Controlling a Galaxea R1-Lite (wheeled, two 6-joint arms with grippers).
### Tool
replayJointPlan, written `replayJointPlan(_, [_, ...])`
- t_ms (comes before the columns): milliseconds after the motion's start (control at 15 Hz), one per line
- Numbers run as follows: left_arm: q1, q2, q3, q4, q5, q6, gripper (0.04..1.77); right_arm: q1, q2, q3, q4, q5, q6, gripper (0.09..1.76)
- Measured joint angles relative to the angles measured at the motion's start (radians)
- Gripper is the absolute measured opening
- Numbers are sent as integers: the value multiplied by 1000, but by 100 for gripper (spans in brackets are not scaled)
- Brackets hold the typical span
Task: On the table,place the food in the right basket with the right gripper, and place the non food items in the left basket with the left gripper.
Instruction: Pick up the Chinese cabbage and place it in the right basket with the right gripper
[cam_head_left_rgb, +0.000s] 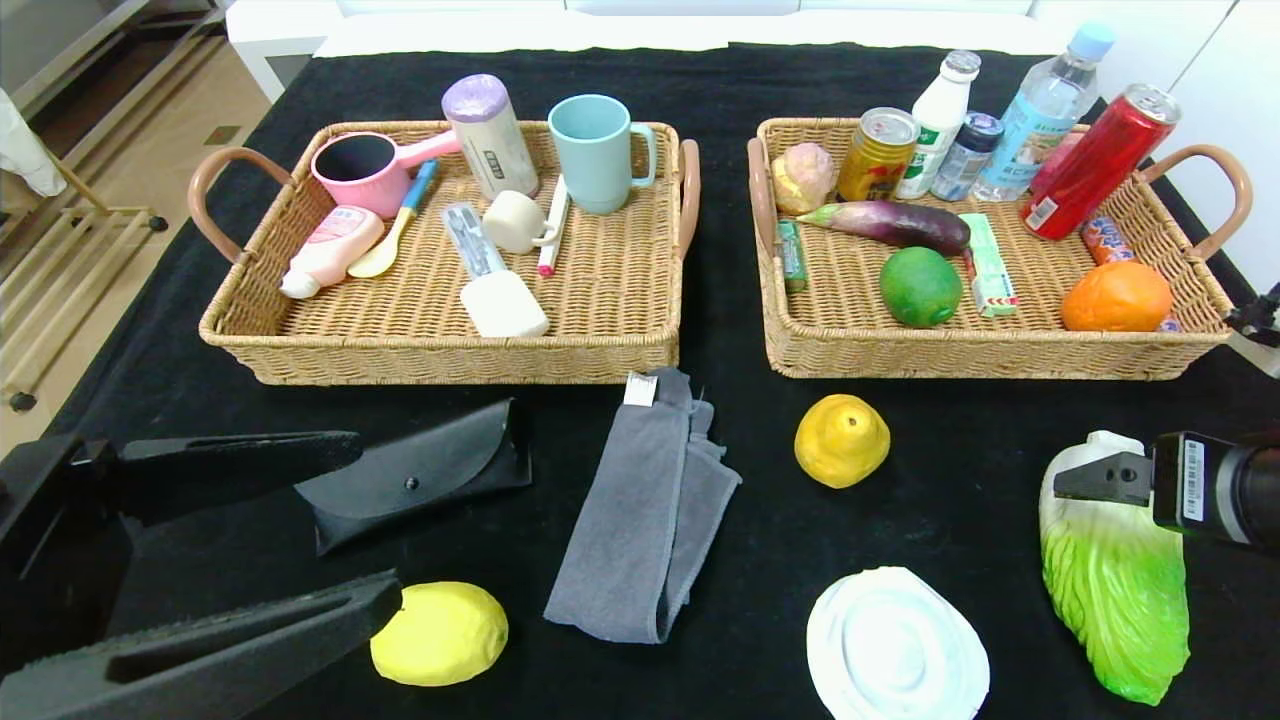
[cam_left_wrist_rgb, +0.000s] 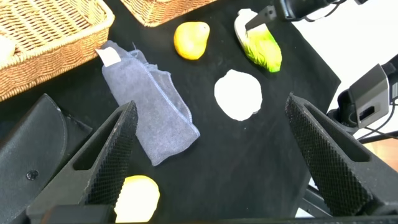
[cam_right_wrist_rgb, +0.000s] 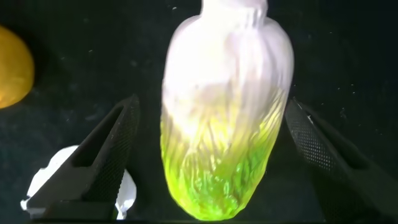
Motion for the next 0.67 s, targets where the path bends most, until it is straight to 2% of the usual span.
replayJointPlan(667, [-14, -9, 4, 0, 1, 1, 172, -24, 53, 2, -3, -2, 1, 171])
